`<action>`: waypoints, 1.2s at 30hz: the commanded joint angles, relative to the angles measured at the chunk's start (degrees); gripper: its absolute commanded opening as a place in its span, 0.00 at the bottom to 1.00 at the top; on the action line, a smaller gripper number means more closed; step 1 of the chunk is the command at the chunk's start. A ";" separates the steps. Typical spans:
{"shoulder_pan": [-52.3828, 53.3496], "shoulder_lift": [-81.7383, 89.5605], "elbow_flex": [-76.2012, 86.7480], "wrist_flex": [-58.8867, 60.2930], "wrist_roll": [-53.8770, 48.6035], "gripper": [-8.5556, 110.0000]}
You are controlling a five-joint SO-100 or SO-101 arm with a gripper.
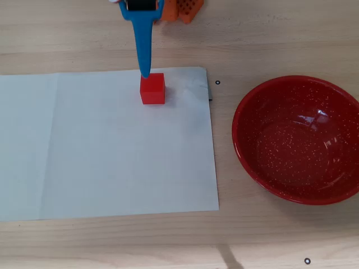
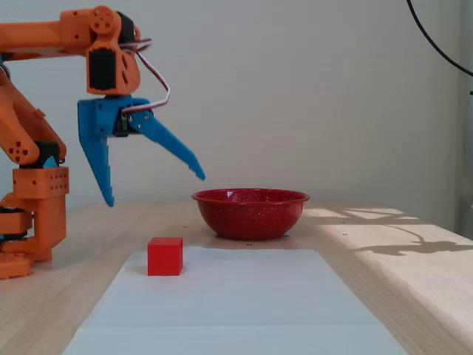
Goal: Grasp the red cube and put it in the red bowl
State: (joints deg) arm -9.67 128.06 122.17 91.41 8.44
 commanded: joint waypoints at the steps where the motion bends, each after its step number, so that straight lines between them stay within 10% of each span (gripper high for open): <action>1: -1.67 -0.70 -2.81 -2.46 0.35 0.57; 36: 3.52 -17.93 8.17 -29.09 -1.58 0.56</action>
State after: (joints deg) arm -9.49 109.25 132.54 63.37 8.26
